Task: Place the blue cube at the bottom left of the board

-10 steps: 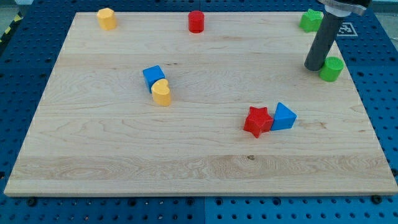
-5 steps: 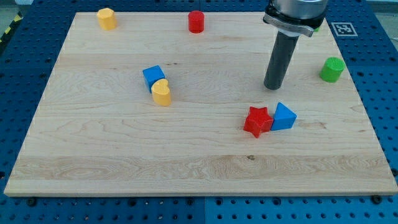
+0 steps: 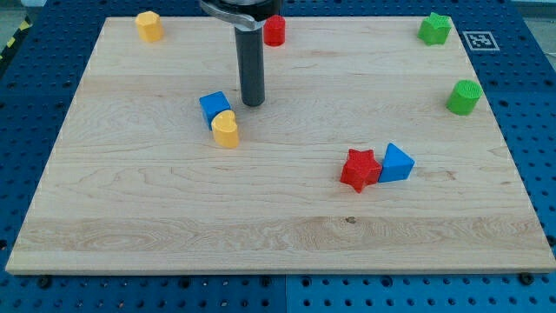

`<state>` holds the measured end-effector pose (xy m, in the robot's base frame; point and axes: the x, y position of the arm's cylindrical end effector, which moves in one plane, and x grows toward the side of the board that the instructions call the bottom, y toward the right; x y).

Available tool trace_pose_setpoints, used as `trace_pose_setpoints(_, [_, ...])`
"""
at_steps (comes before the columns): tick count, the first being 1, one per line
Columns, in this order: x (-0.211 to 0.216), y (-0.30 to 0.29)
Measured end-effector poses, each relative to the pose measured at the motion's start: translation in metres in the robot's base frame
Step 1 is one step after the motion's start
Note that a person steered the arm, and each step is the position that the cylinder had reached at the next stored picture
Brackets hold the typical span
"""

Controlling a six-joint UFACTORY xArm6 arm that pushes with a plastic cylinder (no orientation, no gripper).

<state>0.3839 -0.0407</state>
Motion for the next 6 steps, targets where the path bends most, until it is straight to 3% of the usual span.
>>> trace_pose_setpoints(4, [0.002, -0.059])
trace_pose_setpoints(6, [0.036, -0.064])
